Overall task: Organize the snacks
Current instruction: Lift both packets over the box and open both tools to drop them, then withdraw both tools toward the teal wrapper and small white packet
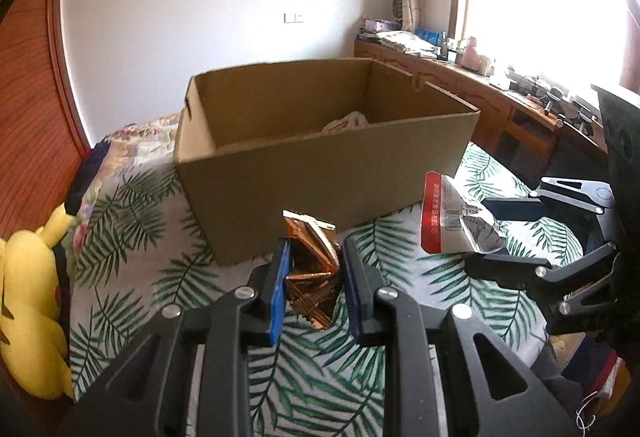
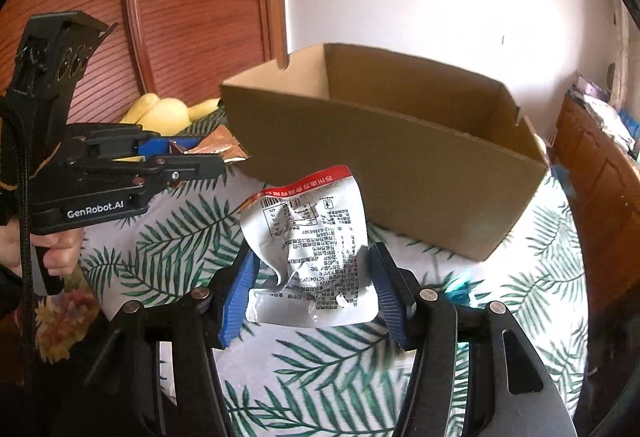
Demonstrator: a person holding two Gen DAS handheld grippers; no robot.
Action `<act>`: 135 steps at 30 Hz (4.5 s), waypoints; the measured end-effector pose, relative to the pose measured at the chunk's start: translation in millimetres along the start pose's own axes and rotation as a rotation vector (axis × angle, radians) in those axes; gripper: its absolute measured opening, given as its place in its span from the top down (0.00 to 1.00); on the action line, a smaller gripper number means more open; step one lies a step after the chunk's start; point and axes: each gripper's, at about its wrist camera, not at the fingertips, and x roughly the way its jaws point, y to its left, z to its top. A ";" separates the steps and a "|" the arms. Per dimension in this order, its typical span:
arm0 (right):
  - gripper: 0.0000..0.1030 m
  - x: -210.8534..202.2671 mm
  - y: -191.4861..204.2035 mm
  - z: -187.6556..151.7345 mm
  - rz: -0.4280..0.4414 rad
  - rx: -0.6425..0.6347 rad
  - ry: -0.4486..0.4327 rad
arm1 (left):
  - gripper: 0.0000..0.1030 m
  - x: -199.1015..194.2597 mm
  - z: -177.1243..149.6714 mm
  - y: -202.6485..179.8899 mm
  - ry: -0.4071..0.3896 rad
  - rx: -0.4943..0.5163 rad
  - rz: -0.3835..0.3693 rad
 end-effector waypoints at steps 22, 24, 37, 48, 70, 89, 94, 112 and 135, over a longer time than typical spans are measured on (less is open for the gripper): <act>0.44 -28.2 -39.7 48.5 -0.071 0.023 -0.077 | 0.78 -6.1 64.2 -5.5 -0.077 0.034 0.023; 0.44 -29.0 -43.5 51.7 -0.077 0.026 -0.080 | 0.78 -5.2 69.5 -4.1 -0.084 0.030 0.028; 0.44 -27.5 -60.3 65.6 -0.121 0.026 -0.079 | 0.78 42.9 85.8 11.1 -0.031 -0.027 0.069; 0.44 -9.7 -72.3 78.2 -0.142 0.040 -0.054 | 0.78 69.9 84.4 14.6 0.018 -0.039 0.084; 0.44 47.6 -97.7 97.7 -0.152 0.170 0.007 | 0.73 82.9 90.6 19.1 0.036 -0.040 0.100; 0.34 48.3 -97.5 87.6 -0.133 0.194 -0.010 | 0.52 81.8 89.6 19.1 0.027 -0.049 0.110; 0.30 37.3 -89.1 89.1 -0.122 0.166 -0.034 | 0.51 72.4 91.0 15.5 0.013 -0.048 0.101; 0.30 -62.2 -74.9 38.2 -0.119 0.102 -0.128 | 0.50 19.3 61.6 -31.6 -0.051 0.042 0.018; 0.29 -39.0 -98.0 -45.5 -0.156 0.143 -0.003 | 0.49 40.9 -6.1 -98.7 0.031 0.078 -0.070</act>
